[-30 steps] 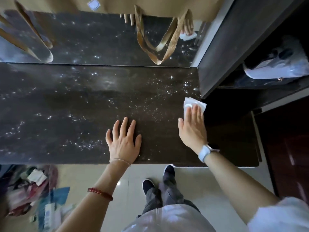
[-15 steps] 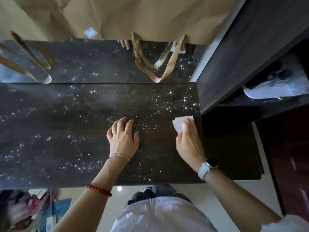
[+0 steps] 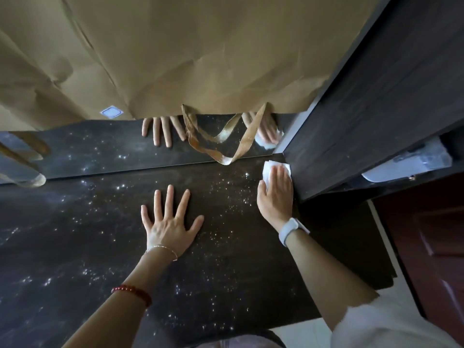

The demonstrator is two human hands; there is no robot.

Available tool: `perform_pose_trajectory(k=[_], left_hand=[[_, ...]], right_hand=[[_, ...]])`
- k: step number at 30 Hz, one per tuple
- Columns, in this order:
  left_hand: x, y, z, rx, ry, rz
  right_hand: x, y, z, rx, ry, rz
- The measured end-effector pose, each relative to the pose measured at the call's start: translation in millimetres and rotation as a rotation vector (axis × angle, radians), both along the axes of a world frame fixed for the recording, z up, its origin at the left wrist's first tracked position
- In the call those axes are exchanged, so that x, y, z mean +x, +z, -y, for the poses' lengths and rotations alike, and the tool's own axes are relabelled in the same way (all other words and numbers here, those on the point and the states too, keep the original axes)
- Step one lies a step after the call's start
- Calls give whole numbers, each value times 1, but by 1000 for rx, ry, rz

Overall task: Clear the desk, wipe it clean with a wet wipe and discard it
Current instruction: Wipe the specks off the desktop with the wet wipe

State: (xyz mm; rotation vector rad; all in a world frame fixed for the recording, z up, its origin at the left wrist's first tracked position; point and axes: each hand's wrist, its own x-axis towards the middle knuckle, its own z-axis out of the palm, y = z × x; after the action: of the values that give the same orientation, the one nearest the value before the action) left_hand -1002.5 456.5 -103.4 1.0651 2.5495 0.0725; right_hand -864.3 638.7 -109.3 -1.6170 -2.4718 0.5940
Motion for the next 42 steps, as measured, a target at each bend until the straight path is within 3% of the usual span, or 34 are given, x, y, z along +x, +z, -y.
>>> perform_pose_trajectory(k=[2,6,8,10,13,16,21,26,33,42], left_hand=[[-1,0,-1,-19,-5,-5],[-3,0,1,-27,-3,47],[-4,1,0,-25,-2,67],[-5,1,0,-25,-2,67],[-3,2,-1,-28,-2,68],[-4,1,-2,-33,-6,70],[-5,2,-1,-45,-3,86],[-5,3,-1,-43,0,107],[-4,3,0,-20,-2,87],[-2,4,-1,-24,-1,79]], right_hand=[[-19,-2,-1,56,1,29],[-41,-7,63,108,525,-7],[-33,-4,65,83,651,-6],[-14,-10,37,150,550,6],[11,-12,0,165,136,53],[-16,-8,9,120,-61,75],[-16,-9,6,94,225,69],[15,-9,-12,51,207,53],[77,-6,77,35,111,115],[21,-2,19,55,129,96]])
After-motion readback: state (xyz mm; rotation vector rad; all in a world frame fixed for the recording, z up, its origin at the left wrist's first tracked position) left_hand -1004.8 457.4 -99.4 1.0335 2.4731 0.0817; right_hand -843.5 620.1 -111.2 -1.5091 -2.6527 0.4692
